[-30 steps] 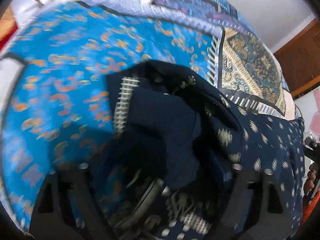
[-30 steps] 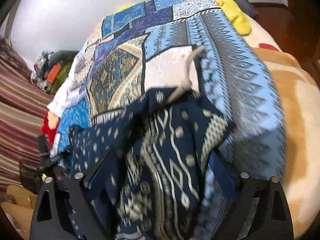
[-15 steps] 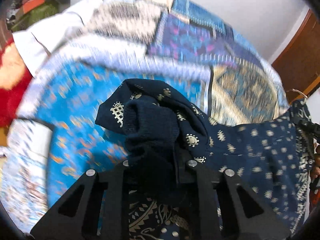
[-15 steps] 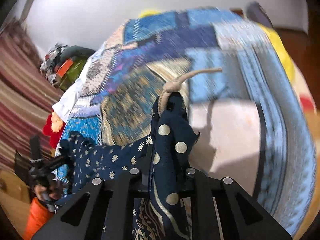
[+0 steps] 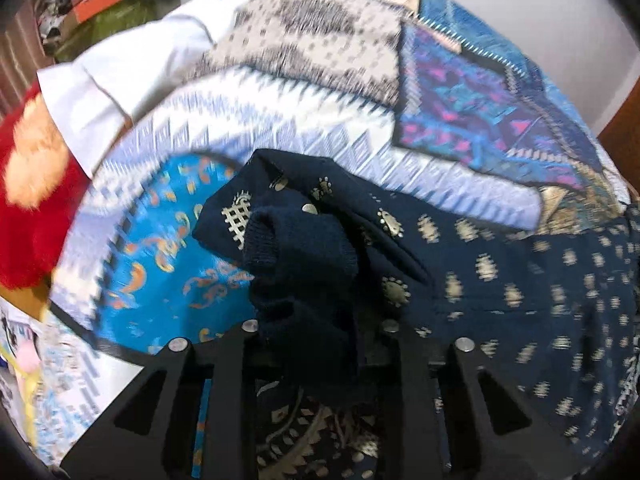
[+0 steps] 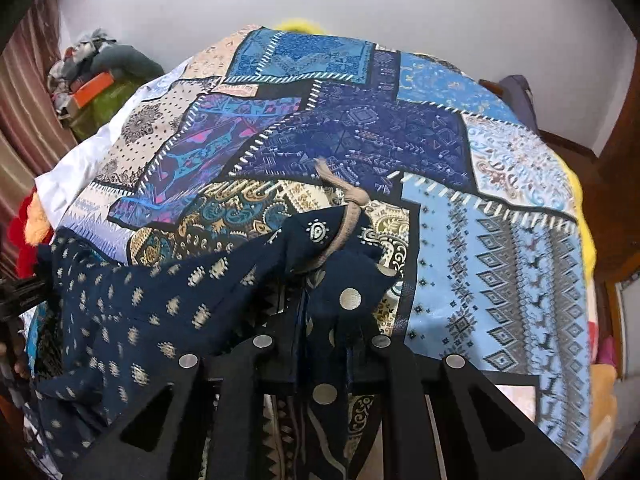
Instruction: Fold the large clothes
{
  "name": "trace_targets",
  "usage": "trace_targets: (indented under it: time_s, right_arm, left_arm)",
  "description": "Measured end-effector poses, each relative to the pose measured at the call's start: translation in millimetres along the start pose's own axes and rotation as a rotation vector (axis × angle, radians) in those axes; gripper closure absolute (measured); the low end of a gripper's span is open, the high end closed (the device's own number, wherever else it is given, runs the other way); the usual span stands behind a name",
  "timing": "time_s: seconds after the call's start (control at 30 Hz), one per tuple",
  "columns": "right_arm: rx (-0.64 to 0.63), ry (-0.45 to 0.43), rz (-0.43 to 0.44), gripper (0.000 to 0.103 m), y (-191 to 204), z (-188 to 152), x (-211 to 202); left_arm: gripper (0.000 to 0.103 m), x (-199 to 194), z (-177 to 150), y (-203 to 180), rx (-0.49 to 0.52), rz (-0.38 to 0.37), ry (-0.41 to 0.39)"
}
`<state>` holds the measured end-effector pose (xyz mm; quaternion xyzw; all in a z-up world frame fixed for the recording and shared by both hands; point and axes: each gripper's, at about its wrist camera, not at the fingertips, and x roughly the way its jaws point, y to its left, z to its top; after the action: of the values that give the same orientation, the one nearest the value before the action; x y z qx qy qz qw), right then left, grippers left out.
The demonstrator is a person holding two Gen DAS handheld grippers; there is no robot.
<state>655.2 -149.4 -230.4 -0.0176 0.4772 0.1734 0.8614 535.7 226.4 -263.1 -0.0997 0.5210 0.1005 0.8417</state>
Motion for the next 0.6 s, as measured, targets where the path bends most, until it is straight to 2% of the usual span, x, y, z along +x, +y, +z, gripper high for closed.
trace_targets:
  time_s: [0.13, 0.2, 0.23, 0.27, 0.3, 0.33, 0.37, 0.53, 0.6]
  right_arm:
    - [-0.001, -0.009, -0.008, 0.084, -5, -6, -2]
    - [-0.031, -0.009, -0.063, 0.070, -2, -9, -5]
    - [-0.045, -0.012, -0.112, 0.044, -1, -11, -7]
    - [-0.069, -0.022, -0.202, 0.019, 1, -13, -10]
    - [-0.088, -0.037, -0.249, 0.015, 0, -16, -13]
    - [-0.114, -0.052, -0.280, 0.014, -1, -20, -17]
    - [-0.116, -0.042, -0.271, 0.014, -4, -23, -19]
    - [-0.037, -0.006, -0.150, 0.014, -15, -35, -55]
    - [-0.021, -0.001, -0.110, 0.014, -11, -41, -73]
  left_arm:
    - [0.071, 2, -5, -5, 0.016, 0.030, -0.024]
    - [0.067, -1, -9, -6, 0.017, 0.033, -0.023]
    - [0.064, -3, -11, -6, 0.024, 0.037, -0.020]
    - [0.059, -6, -14, -5, 0.035, 0.040, -0.017]
    - [0.056, -7, -16, -4, 0.044, 0.045, -0.016]
    - [0.048, -12, -20, -4, 0.059, 0.066, -0.016]
    - [0.043, -16, -23, -3, 0.071, 0.078, -0.018]
    - [0.032, -55, -41, 1, 0.103, 0.071, -0.040]
    - [0.029, -81, -52, 3, 0.104, 0.066, -0.074]
